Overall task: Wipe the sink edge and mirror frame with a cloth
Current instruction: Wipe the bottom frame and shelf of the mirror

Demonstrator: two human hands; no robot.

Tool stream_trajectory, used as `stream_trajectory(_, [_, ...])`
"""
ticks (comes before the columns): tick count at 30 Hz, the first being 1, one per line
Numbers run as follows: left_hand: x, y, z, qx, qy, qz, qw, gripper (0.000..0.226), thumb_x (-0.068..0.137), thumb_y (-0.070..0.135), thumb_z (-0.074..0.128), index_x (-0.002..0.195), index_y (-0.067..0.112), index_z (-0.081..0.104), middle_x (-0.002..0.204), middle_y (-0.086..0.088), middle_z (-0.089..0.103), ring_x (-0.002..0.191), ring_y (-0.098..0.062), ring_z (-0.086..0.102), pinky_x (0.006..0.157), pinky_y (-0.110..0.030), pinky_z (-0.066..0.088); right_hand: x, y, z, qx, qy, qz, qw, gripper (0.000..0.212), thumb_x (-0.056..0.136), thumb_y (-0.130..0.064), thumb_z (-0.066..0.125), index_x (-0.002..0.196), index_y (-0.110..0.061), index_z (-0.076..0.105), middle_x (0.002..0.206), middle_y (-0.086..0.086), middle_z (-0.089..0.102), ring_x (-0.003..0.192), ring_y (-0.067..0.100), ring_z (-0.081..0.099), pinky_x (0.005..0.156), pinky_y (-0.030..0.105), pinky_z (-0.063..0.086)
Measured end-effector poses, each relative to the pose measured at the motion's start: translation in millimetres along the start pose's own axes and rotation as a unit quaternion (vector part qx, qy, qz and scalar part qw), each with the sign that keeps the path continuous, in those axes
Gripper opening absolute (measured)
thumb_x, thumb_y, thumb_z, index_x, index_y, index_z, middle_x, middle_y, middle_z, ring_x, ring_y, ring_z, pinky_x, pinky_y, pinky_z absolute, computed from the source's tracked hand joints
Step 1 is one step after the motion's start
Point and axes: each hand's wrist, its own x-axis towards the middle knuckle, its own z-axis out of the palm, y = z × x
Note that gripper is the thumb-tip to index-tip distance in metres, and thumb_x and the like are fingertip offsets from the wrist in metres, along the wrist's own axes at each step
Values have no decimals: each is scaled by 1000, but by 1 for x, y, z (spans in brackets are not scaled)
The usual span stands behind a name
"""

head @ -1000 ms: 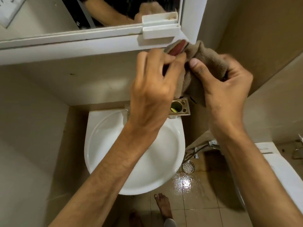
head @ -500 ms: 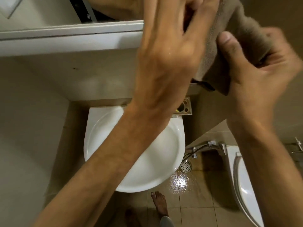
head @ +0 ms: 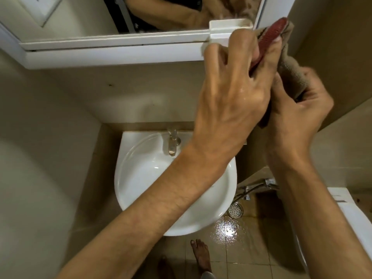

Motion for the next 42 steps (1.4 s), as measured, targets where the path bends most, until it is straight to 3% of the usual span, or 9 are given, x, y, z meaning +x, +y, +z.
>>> stream_trajectory(4, [-7, -4, 3, 28, -48, 71, 996, 38, 108, 13, 54, 143, 20, 67, 122, -4, 28, 107, -26, 38, 91, -31, 47, -8, 4, 3, 57, -16, 32, 998, 12, 95, -17, 79, 103, -12, 73, 96, -2, 74, 97, 18, 70, 94, 43, 62])
stream_trajectory(9, [-21, -35, -10, -1, -62, 15, 998, 40, 104, 8, 68, 144, 14, 66, 121, -20, 59, 103, -34, 57, 88, -31, 53, -22, 5, 15, 67, -14, 49, 996, 10, 92, -14, 82, 95, -20, 75, 88, -6, 72, 91, 13, 67, 86, 34, 61])
stream_trajectory(13, [-17, -44, -24, 0, -69, 1, 998, 39, 104, 6, 67, 142, 14, 68, 116, -22, 63, 105, -32, 57, 89, -29, 52, -30, -3, 43, 95, -1, 62, 994, 9, 90, -10, 83, 93, -13, 75, 86, -1, 75, 88, 16, 73, 82, 35, 63])
stream_trajectory(16, [-11, -67, -37, -71, -44, -110, 990, 32, 107, 32, 61, 127, 9, 73, 111, 2, 57, 100, 0, 51, 85, -14, 46, -41, -8, 68, 115, -11, 94, 989, 9, 89, -6, 84, 96, -9, 78, 90, 7, 79, 89, 20, 77, 79, 32, 63])
stream_trajectory(19, [-3, -80, -59, -46, -45, -84, 994, 67, 111, 53, 29, 135, 8, 71, 116, 5, 43, 105, -7, 48, 91, -9, 38, -55, -8, 95, 122, -5, 134, 984, 12, 90, -7, 83, 101, -7, 79, 92, 10, 82, 92, 21, 81, 78, 32, 65])
stream_trajectory(22, [-7, -105, -76, -23, -43, -58, 997, 57, 113, 45, 28, 138, 16, 71, 117, -18, 56, 102, -31, 59, 91, -18, 45, -70, -9, 123, 123, -10, 166, 978, 15, 89, -10, 84, 104, -7, 80, 93, 9, 83, 93, 21, 81, 80, 34, 67])
stream_trajectory(26, [-16, -143, -99, -8, -4, -109, 994, 37, 104, 7, 57, 135, 19, 73, 113, -23, 62, 95, -30, 66, 94, -23, 53, -91, -10, 163, 84, -52, 203, 974, 9, 84, -22, 89, 87, -19, 81, 87, 8, 82, 91, 24, 80, 82, 46, 68])
stream_trajectory(32, [-28, -198, -146, 12, 34, -232, 972, 34, 106, 20, 60, 138, 20, 71, 108, -17, 74, 91, 3, 54, 92, 0, 39, -128, -25, 204, 13, -127, 191, 973, 19, 84, -30, 89, 85, -14, 79, 83, 11, 79, 84, 25, 76, 76, 50, 65])
stream_trajectory(42, [-18, -156, -113, -73, 64, -186, 978, 38, 103, 3, 59, 140, 8, 68, 104, -11, 54, 88, -19, 60, 92, -14, 50, -122, -42, 165, 24, -70, 131, 989, 11, 88, -25, 86, 87, -16, 81, 81, 9, 79, 89, 33, 77, 78, 58, 65])
